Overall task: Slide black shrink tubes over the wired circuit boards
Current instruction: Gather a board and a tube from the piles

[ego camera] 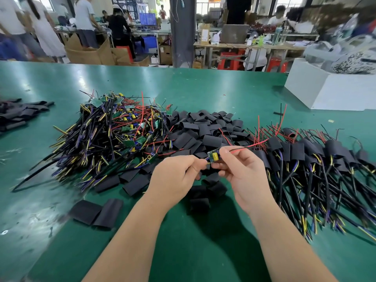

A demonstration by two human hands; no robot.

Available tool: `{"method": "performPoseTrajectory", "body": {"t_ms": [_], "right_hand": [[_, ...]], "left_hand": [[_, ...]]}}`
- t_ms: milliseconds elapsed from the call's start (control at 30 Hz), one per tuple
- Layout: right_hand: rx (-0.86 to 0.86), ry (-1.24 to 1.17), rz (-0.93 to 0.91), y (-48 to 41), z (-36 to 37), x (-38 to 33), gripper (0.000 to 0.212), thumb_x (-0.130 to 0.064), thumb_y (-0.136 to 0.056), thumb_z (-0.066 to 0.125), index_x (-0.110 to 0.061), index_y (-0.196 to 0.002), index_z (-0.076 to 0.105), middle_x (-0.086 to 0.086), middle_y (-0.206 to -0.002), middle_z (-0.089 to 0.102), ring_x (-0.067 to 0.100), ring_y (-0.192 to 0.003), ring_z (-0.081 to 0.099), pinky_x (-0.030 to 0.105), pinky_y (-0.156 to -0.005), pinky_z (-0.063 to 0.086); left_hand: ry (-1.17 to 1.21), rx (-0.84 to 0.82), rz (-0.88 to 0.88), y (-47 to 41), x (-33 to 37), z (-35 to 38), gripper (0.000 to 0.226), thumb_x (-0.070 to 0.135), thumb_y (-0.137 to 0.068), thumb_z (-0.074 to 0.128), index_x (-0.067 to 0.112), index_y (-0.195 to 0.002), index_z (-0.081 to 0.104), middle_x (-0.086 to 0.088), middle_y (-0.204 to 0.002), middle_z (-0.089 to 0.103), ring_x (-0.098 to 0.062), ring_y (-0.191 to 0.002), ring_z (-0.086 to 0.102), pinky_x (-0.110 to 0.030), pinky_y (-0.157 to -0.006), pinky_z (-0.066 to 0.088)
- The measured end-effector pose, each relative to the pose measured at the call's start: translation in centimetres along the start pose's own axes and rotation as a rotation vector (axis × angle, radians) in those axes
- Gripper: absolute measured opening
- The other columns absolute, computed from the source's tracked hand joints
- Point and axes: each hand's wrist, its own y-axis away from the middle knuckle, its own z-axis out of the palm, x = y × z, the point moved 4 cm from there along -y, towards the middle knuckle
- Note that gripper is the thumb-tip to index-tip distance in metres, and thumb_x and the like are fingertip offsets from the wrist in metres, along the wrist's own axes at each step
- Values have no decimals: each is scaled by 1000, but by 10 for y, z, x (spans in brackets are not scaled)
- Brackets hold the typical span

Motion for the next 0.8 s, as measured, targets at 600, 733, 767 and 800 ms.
{"method": "performPoseTrajectory", "body": {"t_ms": [600, 733, 767, 800], "right_hand": [[109, -30, 98, -3, -6, 8, 17, -7, -87, 68, -4, -75, 56, 4, -62, 66, 20, -57, 66, 22, -54, 54], [150, -6, 113, -5, -9, 11, 21, -8, -85, 69, -7, -69, 56, 2, -58, 65, 19, -55, 65, 22, -52, 53], [140, -6, 96, -5, -9, 10, 22, -8, -85, 70, -9, -67, 57, 3, -60, 65, 20, -56, 65, 23, -52, 52], [123, -2, 70, -5, -8, 8, 23, -8, -85, 70, -12, -65, 60, 3, -62, 66, 19, -58, 66, 23, -52, 52]], "left_hand": [[235, 106, -60, 0, 0, -5, 19, 16, -82, 74, 27, -97, 77, 17, -87, 73, 3, -83, 67, -27, -75, 56], [206, 90, -43, 0, 2, -3, 15, 20, -80, 75, 27, -92, 77, 18, -84, 72, 2, -78, 66, -24, -71, 54], [233, 89, -71, -1, 1, -2, 15, 18, -80, 75, 26, -92, 77, 18, -82, 72, 3, -74, 65, -17, -69, 52], [265, 83, -114, -2, -1, -1, 16, 16, -81, 75, 25, -94, 76, 19, -80, 70, 4, -71, 63, -12, -67, 48]]}}
